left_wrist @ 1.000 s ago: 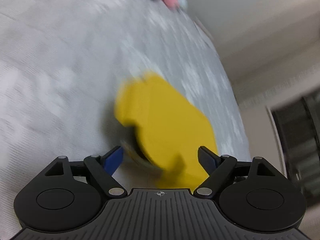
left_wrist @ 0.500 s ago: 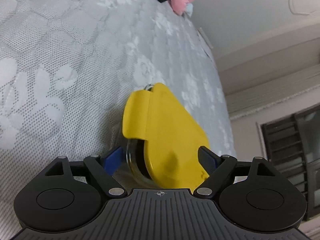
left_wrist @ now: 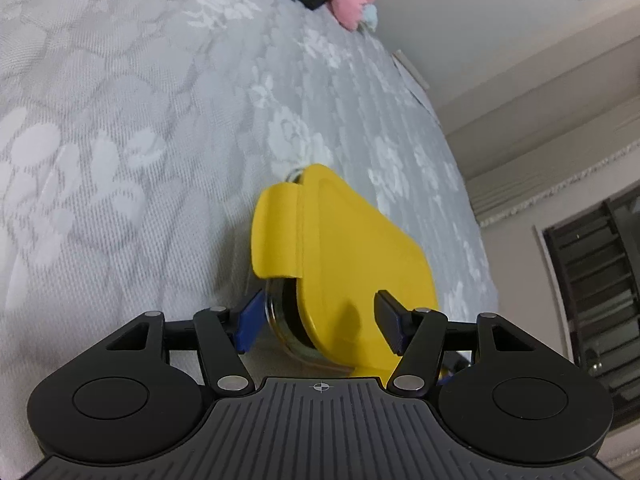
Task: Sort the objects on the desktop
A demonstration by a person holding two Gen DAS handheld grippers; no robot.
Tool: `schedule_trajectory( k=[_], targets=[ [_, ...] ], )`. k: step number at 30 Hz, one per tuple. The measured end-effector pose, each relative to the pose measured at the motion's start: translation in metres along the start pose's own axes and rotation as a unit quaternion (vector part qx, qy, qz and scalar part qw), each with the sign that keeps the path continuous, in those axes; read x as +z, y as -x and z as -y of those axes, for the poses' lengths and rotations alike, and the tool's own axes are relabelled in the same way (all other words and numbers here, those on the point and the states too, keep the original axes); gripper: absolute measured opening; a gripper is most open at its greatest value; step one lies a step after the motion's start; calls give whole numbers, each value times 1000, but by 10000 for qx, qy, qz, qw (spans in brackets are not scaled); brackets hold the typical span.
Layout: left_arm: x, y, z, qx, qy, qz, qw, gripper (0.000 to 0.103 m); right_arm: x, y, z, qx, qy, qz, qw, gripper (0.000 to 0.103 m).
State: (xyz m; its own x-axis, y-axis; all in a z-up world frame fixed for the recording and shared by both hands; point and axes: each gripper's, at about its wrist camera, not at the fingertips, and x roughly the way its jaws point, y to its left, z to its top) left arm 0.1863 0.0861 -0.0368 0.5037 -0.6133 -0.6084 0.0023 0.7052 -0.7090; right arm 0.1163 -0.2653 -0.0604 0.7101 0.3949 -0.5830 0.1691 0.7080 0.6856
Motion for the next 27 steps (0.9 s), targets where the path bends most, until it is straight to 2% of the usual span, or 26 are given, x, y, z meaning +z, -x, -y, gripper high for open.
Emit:
schedule_trajectory(
  k=[1,2,6,10,12,16,18,19,20,21,23,24,27],
  targets=[
    [-4,1,0,-16,-8,-43,10000,64,0,4,0,-16,38,17,10000,35],
    [-8,1,1,-31,-6,-87,10000,65,0,7,-1,26,67,15,10000,24],
    [-15,0,-4,-40,98,-141,9998,66,-8,12,-8,57,264,-22,9996,25],
    [-9,13,-12,183,184,231,9994,70,-9,19,-6,-33,227,159,9996,38],
    [-7,20,-11,351,89,437,9984,72,-8,23,-1,-79,122,296,9995,47],
    [-3,14,-9,403,-47,481,9980,72,0,16,9,50,-210,450,9988,49],
    [1,6,-10,562,-126,484,9972,72,8,9,10,45,-230,520,9984,50],
    [4,2,-10,690,-196,489,9962,75,12,4,10,22,-187,527,9984,58],
    [5,0,-10,743,-261,497,9957,79,15,-2,10,25,-125,462,9989,60],
    [7,-1,-10,793,-324,505,9950,79,17,-8,11,85,-111,369,9992,59],
    [8,-3,-9,730,-427,534,9950,76,18,-18,10,153,-58,258,9995,43],
    [8,-3,-6,651,-560,607,9945,75,17,-21,6,113,79,261,9996,42],
    [10,2,7,284,-925,864,9916,76,10,-22,-14,-267,1000,491,9934,36]
  ],
)
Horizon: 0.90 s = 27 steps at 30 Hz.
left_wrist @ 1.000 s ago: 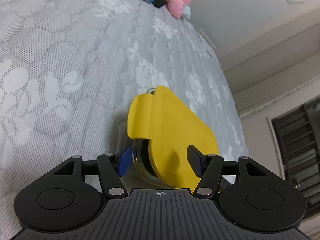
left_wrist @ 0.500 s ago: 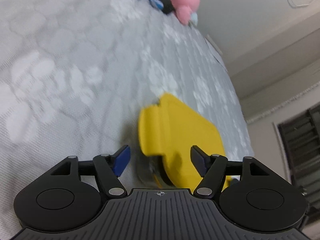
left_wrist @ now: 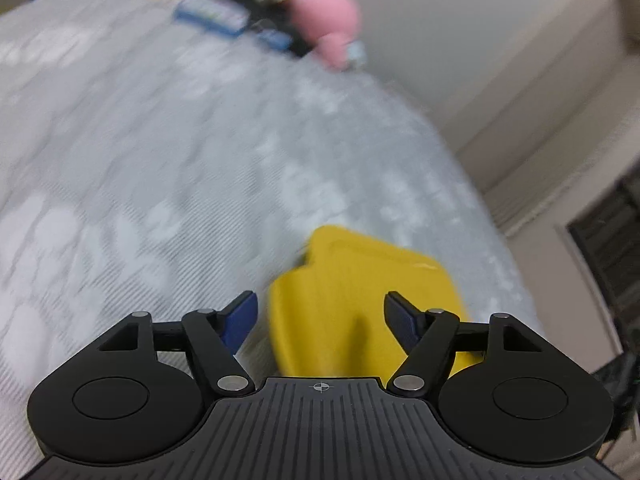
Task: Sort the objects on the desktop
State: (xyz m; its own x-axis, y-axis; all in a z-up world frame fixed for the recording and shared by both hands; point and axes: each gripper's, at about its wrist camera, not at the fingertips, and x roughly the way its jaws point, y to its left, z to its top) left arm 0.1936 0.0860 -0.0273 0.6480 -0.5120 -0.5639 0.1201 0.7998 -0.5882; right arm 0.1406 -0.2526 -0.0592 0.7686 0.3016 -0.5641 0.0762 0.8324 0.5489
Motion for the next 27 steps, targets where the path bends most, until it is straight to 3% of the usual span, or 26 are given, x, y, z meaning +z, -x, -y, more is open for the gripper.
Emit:
schedule_trajectory(
  k=[3,9,12,14,17,19,21,24,27],
  targets=[
    [1,2,1,-272,22,25,9996,77,-3,5,-6,-106,235,161,9995,32],
    [-2,-2,-16,451,419,-312,9976,77,-3,16,-7,-85,303,-2,9995,35],
    [-4,-4,-13,442,342,-458,9974,80,5,27,0,-57,-56,425,9991,55],
    [-7,-5,-10,411,246,-602,9970,83,13,22,8,10,-282,396,9988,66],
    [-11,-9,-9,196,305,-860,9956,83,15,4,21,8,-545,165,9984,64],
    [-12,-12,-10,281,276,-875,9954,91,13,-10,26,-9,-657,35,9978,55],
    [-11,-14,-12,374,236,-812,9957,92,11,-13,24,126,-646,14,9978,45],
    [-6,-13,-14,572,166,-619,9963,92,4,-11,10,112,-295,-62,9995,47],
    [-6,-13,-20,477,329,-706,9958,92,0,-7,5,21,-191,-63,9998,48]
  ],
)
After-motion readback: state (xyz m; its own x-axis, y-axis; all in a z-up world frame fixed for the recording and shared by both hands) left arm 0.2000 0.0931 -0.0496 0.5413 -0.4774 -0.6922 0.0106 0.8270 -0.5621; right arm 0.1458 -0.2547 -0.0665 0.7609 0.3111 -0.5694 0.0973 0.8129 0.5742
